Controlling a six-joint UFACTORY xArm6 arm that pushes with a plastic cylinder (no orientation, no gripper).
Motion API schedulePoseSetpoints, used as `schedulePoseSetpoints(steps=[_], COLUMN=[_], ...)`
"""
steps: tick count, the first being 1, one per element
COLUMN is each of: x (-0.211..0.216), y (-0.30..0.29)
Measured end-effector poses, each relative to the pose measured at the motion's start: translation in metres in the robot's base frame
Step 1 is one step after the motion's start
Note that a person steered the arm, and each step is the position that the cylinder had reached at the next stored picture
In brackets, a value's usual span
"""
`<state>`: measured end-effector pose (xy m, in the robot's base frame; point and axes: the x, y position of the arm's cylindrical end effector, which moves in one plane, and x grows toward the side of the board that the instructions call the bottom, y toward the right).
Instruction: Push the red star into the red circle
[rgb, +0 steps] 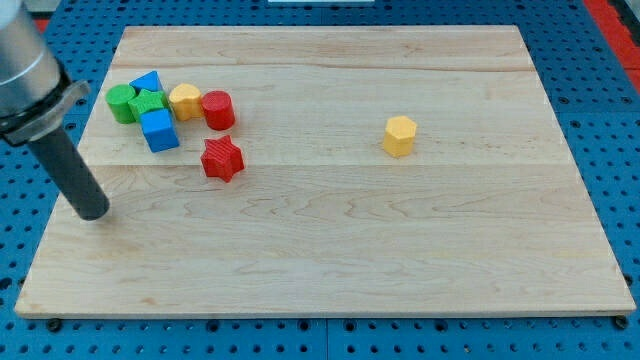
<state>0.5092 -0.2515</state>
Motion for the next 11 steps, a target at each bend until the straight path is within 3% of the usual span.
schedulePoseSetpoints(steps=[2, 3, 5, 7, 8, 9, 10, 11], x=[0.000, 0.016, 0.008, -0.076, -0.093, -0.089, -0.051, -0.054], y=[-0.029, 0.026, 0.134, 0.136, 0.136, 0.173, 0.255, 0.341])
